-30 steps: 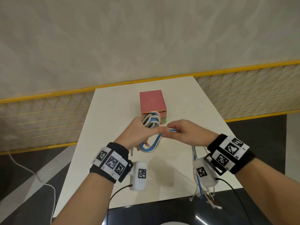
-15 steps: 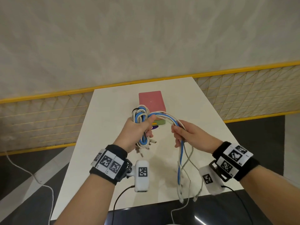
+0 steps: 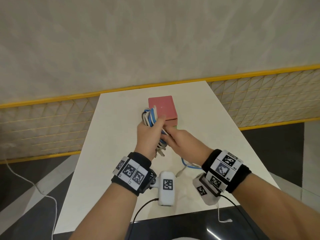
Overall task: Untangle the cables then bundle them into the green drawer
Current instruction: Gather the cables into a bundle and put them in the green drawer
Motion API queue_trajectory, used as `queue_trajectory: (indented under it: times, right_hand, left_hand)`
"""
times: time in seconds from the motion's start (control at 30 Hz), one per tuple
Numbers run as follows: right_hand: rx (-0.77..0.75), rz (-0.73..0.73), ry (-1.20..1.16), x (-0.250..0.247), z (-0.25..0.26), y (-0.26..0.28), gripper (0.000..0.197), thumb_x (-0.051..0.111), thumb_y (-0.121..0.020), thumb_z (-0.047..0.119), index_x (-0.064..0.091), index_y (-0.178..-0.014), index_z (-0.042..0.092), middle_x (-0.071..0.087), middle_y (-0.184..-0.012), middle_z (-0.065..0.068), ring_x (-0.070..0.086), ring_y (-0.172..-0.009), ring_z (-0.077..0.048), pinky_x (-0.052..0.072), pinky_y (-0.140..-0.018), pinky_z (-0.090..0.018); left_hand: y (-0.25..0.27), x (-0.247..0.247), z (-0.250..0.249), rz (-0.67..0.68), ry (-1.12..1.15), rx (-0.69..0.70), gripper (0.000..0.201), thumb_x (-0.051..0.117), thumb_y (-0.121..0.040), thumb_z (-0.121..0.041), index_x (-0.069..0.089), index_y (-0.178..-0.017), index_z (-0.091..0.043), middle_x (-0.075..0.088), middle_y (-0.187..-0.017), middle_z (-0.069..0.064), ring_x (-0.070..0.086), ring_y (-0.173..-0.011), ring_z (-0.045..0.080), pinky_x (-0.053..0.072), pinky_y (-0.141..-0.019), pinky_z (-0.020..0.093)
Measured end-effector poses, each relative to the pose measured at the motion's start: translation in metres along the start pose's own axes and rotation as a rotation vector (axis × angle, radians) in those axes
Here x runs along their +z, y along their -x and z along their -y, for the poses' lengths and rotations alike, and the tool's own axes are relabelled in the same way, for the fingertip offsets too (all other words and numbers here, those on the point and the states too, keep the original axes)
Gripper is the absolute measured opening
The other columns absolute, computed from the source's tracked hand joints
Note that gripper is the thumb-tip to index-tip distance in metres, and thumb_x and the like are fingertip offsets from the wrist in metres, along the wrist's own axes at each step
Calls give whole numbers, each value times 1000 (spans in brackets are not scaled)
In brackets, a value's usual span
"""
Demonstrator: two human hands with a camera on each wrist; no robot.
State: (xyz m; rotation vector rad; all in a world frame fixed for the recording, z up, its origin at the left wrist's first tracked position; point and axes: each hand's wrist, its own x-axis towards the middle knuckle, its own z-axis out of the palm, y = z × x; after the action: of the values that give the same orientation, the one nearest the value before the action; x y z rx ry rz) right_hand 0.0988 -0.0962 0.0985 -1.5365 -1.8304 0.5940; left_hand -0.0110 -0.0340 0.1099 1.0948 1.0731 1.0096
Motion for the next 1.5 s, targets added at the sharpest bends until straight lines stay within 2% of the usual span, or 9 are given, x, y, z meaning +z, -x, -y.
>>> queue_trajectory:
  times: [0.2,0.33,0.5,0.6,0.67,0.8,0.93,1.2,1.5]
  right_hand:
    - [44,55,-121,14,-30,16,53,44,-99,25,16,-143,35,52,-66,1,55,-59,-19,49,-65,-35]
    - [151,230,82,11,-64,35,73,55,-93,39,2,-143,46,63,-103,0,62,-96,-18,48,-92,-38]
    - [64,56,-161,-2,-33,7,118,78,-67,53,-6,-149,39,28,-151,21,28,-137,4,24,-115,-26]
    - [128,86,-338,18,-15,-12,86,74,-80,26,20,-147,27,52,-131,15,51,-118,1,39,-100,-15]
    - [172,118,-430,32,-15,-15,42,61,-90,18,44,-129,19,68,-94,15,67,-84,-11,55,-82,-33]
    - [225,168,-280,30,-42,-14,38,64,-89,23,54,-125,20,69,-86,-3,60,-57,-4,50,-63,-26]
    - [278,80,-33,14,-66,-17,26,63,-81,8,67,-103,20,60,-70,4,53,-63,-13,47,-69,-34]
    - [217,-30,176,9,-44,-41,45,62,-80,7,54,-124,14,67,-111,-7,64,-97,-26,51,-79,-33]
    - [264,-46,-237,2,-28,-38,55,67,-77,-2,50,-128,11,62,-122,-6,61,-108,-19,51,-87,-29]
  left_hand:
    - [-13,-11,-18,-168,194,98,19,70,-90,-25,62,-85,-8,65,-60,0,65,-57,17,54,-53,27]
    - [-23,-33,-31,-222,263,141,17,68,-91,-25,58,-95,-13,59,-51,-8,62,-54,13,52,-53,26]
    - [-19,-25,-24,-174,186,126,37,73,-86,-31,57,-110,-8,58,-51,-7,59,-51,14,53,-55,31]
    - [-11,-11,-22,-48,173,168,16,72,-88,-25,63,-91,-13,58,-54,-4,59,-54,19,54,-61,35]
    - [-8,-12,-24,44,202,169,9,69,-90,-20,64,-85,-16,56,-55,-1,57,-52,19,53,-59,33]
    - [-18,-42,-23,164,275,132,12,66,-91,-20,59,-83,-14,40,-51,-3,43,-44,13,46,-59,32]
    - [-18,-63,-16,265,56,74,28,74,-79,-27,59,-87,-5,35,-48,-2,36,-39,15,45,-53,29]
    - [-2,-40,7,352,-431,-41,30,86,-72,-29,60,-67,-15,49,-46,-2,43,-41,17,42,-47,25]
    - [-6,-30,16,318,-581,13,17,79,-71,-21,67,-77,-10,63,-65,-2,57,-61,12,47,-65,29]
